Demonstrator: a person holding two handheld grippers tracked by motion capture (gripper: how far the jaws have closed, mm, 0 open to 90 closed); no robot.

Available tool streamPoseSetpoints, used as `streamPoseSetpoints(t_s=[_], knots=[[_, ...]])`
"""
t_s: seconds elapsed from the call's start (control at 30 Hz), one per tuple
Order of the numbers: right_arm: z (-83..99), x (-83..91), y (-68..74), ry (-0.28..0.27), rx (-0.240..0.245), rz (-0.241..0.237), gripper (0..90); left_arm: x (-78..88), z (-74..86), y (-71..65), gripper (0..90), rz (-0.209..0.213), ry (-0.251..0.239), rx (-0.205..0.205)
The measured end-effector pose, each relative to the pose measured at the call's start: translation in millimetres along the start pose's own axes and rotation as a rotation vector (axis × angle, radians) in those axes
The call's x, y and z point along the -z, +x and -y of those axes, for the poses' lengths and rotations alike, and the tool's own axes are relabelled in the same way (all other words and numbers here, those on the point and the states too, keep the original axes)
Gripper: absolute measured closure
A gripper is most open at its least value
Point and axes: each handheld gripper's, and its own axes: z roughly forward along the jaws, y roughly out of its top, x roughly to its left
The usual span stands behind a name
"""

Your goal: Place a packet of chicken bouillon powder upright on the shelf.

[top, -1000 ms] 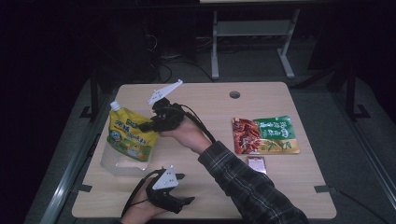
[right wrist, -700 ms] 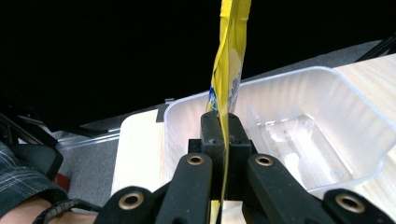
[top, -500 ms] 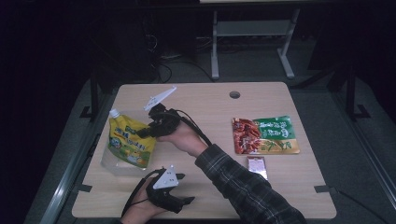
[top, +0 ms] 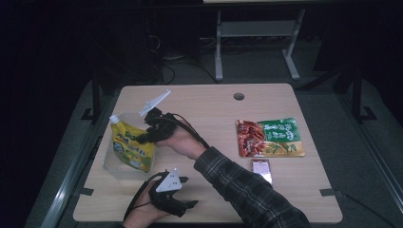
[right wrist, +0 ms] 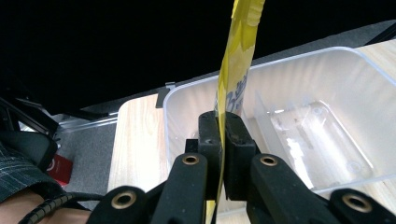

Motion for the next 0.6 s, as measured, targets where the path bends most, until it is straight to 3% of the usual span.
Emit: streamPoseSetpoints(t_s=[0.27, 0.33, 0.6], knots=[[-5.0, -13.6, 0.1, 0.036, 0.02, -0.008, 82.0, 0.1, 0.4, 3.1, 18.4, -0.002, 0.004, -0.022], [-6.3, -12.6, 1.3, 0.027, 0.025, -0.011, 79.6, 0.2, 1.0, 3.5, 18.4, -0.001, -0.01, -0.003], [-6.6, 3.8, 9.6, -0.006, 0.03, -0.026, 67.1, -0.3, 1.2, 2.7, 18.4, -0.002, 0.002, 0.0]])
